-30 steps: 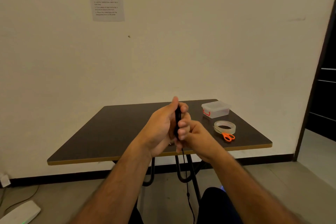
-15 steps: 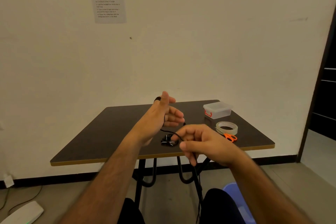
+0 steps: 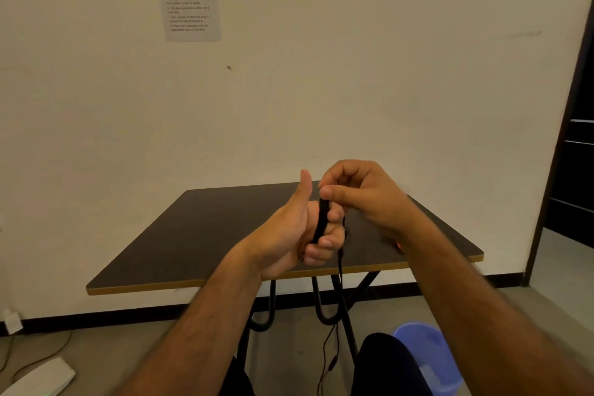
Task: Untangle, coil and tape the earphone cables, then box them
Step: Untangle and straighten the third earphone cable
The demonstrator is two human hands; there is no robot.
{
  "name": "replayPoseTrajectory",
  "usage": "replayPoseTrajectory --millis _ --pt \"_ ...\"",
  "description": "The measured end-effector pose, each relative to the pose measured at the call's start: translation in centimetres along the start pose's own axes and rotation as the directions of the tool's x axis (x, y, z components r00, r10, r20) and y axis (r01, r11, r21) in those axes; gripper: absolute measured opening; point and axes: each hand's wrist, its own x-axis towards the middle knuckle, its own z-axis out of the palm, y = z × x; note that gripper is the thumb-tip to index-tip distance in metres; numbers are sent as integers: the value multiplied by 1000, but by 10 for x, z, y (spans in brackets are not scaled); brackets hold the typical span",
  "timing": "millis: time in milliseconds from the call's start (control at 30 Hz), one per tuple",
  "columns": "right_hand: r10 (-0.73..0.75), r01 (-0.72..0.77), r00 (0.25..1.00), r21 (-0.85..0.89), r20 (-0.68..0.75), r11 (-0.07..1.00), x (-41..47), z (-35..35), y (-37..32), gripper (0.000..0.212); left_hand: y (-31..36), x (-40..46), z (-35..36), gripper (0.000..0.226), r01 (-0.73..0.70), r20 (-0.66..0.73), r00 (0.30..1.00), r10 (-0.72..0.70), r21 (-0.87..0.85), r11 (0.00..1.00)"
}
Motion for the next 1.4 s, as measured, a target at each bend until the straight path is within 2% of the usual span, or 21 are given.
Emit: replayPoseTrajectory --millis 33,167,233,300,367,567,700,767,867,967,1067,1133,1267,1400 --pt "14 -12 1000 83 -21 996 -1 3 4 1 0 0 1 69 -11 25 1000 12 -42 999" --pt "120 -97 991 309 -57 946 -9 19 24 22 3 1 3 69 -86 49 994 93 -126 988" --pt "183 -163 983 357 -23 920 -19 27 32 21 5 3 3 70 -158 0 987 159 -139 978" --pt "199 -199 979 362 38 911 -29 36 40 9 8 5 1 69 -225 -82 973 215 -151 963" --pt "231 -243 970 358 78 902 -37 45 48 16 11 6 -3 68 -268 -144 958 247 -159 950" --pt "274 -301 952 236 141 924 -46 50 49 13 6 7 -13 68 -240 -243 945 219 -59 969" --pt "375 -394 903 62 209 917 -48 44 41 25 5 10 -21 68 -216 -338 906 254 147 965" --pt "430 -435 863 -44 265 899 -49 37 33 36 3 10 -25 72 -152 -361 902 236 245 957" --pt "493 -412 829 -307 264 858 -46 25 17 47 -4 10 -27 78 39 -374 920 118 388 921" --pt "439 -294 878 -509 190 809 -39 15 6 32 -9 8 -24 80 188 -349 937 -8 484 855" --pt "304 -195 943 -518 133 833 -32 3 2 20 -11 7 -17 82 219 -237 965 -112 497 840" --pt "220 -134 966 -470 133 873 -28 -3 -2 18 -14 6 -14 84 212 -126 977 -174 426 879" --pt "88 -65 990 -201 110 977 -26 -10 -2 15 -16 8 -10 84 181 1 983 -186 229 957" --pt "-20 21 1000 -87 7 996 -25 -13 10 15 -15 5 -9 76 191 140 971 -194 34 981"
